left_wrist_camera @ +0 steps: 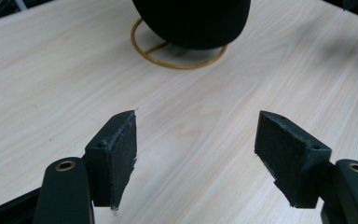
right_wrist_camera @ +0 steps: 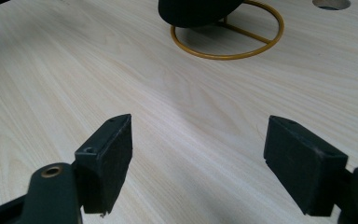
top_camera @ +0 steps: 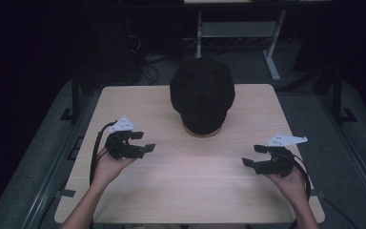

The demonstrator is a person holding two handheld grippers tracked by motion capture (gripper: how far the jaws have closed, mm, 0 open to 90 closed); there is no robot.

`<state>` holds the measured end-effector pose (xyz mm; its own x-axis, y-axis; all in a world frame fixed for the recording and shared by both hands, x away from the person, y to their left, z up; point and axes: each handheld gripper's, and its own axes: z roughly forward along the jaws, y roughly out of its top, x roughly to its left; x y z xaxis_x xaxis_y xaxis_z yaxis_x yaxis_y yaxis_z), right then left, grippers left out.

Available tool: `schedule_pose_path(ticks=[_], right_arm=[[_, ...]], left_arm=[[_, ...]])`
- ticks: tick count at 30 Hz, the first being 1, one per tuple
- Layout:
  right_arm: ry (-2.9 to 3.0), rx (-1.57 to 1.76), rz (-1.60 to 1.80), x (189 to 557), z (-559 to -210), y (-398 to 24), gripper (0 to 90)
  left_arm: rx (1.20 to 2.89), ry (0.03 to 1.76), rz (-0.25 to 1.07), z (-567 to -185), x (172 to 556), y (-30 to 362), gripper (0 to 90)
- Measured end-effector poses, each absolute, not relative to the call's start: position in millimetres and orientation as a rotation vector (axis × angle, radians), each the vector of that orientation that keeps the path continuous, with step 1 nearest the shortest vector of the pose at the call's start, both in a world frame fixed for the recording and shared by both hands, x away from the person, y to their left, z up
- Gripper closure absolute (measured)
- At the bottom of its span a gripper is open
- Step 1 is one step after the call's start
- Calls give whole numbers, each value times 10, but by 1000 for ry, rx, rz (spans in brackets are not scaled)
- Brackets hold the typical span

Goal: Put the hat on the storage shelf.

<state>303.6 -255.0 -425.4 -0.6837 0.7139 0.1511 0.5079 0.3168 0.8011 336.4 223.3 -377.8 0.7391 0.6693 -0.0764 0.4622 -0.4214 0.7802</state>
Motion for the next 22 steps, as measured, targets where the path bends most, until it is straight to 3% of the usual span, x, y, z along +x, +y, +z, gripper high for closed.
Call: schedule_pose_path(ticks=[22], right_arm=[[2372, 1090, 1299, 2999, -4304, -2507, 234]], left_arm=[[2056, 848, 333, -4194, 2924, 2407, 277]])
